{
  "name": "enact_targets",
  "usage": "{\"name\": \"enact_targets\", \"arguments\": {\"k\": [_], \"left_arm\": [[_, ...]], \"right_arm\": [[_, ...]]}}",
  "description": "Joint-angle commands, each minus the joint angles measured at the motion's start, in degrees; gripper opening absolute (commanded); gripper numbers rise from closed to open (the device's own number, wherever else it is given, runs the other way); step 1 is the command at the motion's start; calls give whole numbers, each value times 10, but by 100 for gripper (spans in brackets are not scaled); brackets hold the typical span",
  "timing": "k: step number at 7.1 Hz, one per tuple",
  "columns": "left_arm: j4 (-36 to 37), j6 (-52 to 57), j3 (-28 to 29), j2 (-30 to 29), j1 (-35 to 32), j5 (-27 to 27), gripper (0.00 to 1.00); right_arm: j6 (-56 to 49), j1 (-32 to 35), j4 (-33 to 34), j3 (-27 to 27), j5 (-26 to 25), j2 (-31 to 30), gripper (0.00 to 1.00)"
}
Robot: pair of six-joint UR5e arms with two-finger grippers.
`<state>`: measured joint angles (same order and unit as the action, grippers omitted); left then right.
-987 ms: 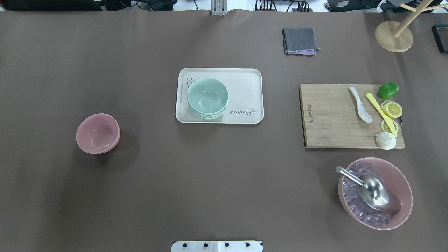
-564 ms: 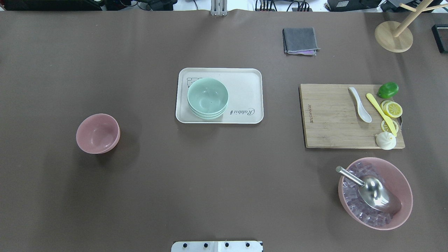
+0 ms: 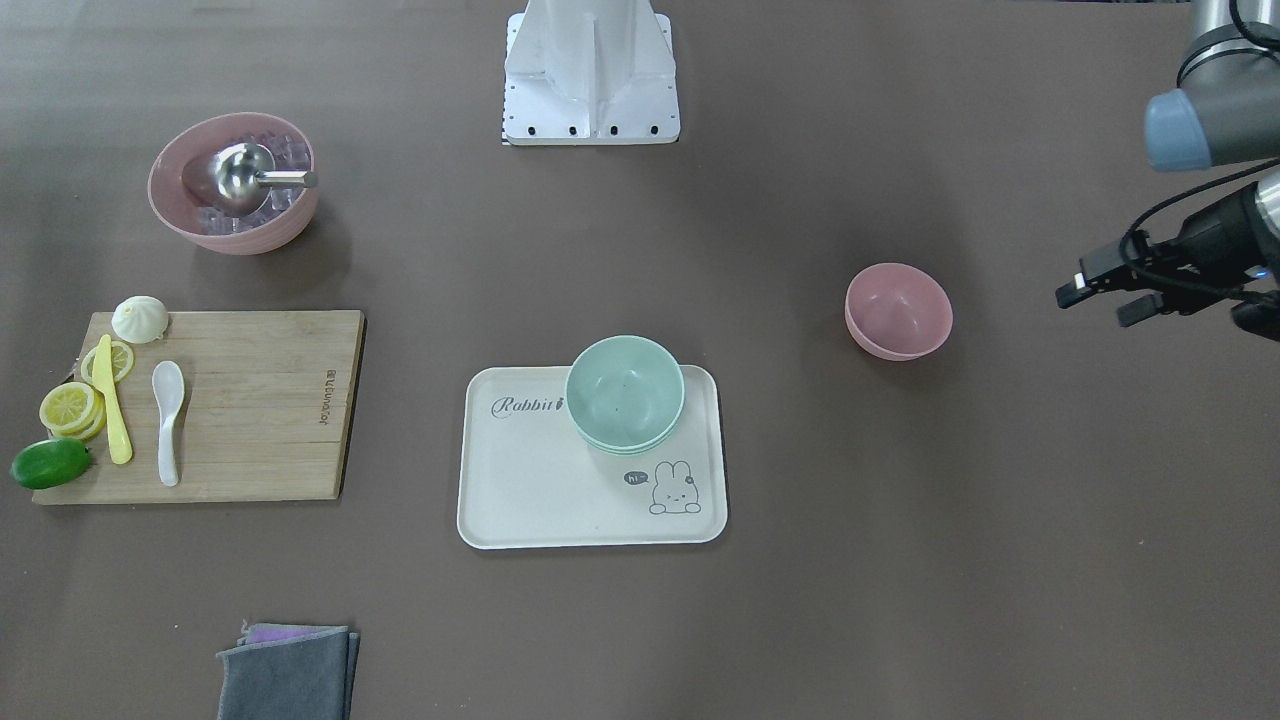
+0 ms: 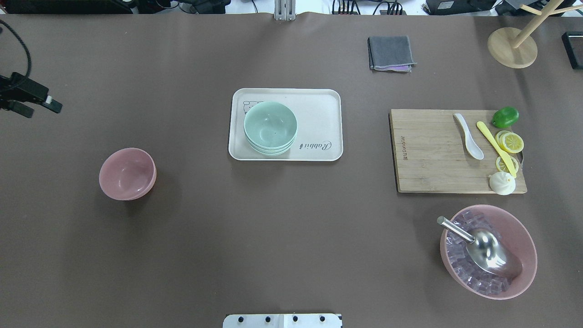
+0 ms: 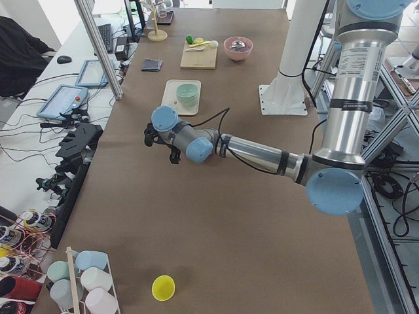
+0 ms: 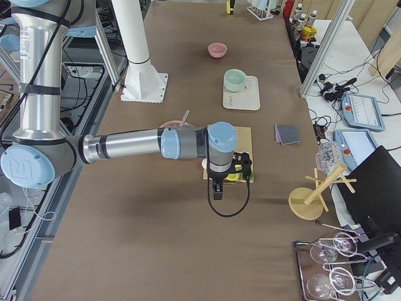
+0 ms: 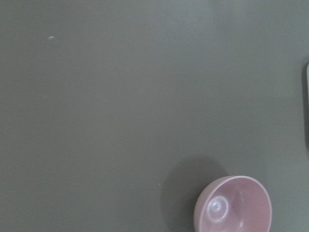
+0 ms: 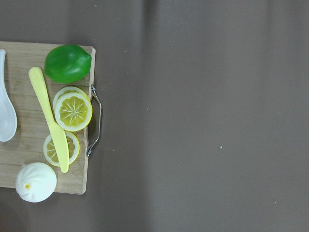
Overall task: Stack pink bowl on green and place spoon
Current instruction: 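Move the left gripper down to the rim of the pink bowl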
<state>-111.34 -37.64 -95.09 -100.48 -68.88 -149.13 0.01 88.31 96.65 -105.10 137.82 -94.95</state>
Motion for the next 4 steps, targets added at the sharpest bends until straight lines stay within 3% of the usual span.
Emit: {"name": "enact_targets", "arguments": {"k": [1,4], "left_arm": [[-8,-51,3,-7,45,111,98],[-136,-161,10,38,151,176,97]], "right_arm": [[1,-2,-1,1,10,2,100],[-1,-8,-1,2,18,2,100]]}}
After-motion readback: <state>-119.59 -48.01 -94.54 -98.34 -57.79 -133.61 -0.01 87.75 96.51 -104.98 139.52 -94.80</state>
